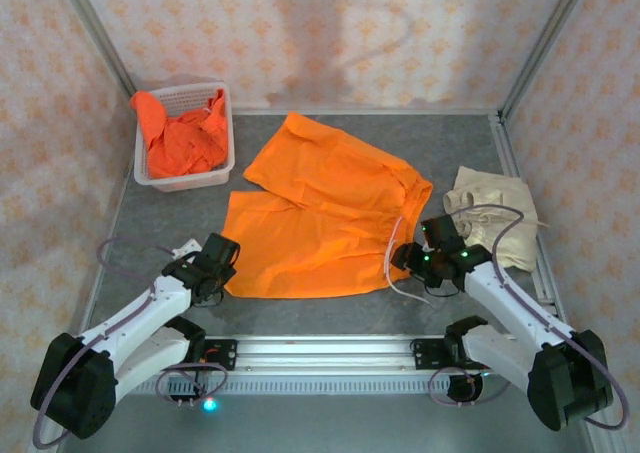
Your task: Fold and stack the shorts
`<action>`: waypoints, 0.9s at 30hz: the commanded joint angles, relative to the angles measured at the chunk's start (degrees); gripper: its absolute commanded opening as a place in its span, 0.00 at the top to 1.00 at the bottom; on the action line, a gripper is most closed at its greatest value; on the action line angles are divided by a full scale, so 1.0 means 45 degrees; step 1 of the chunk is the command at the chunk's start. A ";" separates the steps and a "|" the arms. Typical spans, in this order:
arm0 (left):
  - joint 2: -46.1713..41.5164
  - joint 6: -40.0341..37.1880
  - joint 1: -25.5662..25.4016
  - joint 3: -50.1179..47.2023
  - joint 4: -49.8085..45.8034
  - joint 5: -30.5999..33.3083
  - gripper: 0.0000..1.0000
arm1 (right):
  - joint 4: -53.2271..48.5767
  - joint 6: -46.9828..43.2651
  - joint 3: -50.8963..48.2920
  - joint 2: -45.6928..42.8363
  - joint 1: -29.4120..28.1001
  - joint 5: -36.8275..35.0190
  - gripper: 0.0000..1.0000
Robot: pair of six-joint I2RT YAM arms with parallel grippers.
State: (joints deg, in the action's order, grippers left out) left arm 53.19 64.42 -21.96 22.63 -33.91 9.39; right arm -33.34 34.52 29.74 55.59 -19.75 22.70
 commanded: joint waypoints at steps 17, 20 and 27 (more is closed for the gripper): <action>0.0183 0.0025 0.0114 -0.0518 0.0907 0.0292 0.90 | 0.1040 0.0750 -0.0202 0.1956 -0.0762 -0.0711 0.52; 0.0285 -0.0009 0.0123 -0.0518 0.0971 0.0277 0.90 | 0.1156 0.0733 -0.0198 0.2094 -0.0773 -0.0822 0.58; 0.0407 -0.0025 0.0113 -0.0479 0.1108 0.0275 0.90 | 0.1410 0.0364 -0.0125 0.2657 -0.0772 -0.1258 0.79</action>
State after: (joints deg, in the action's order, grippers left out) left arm 54.65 64.45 -21.96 20.93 -29.47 9.41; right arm -28.38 37.23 29.43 66.65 -22.85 19.94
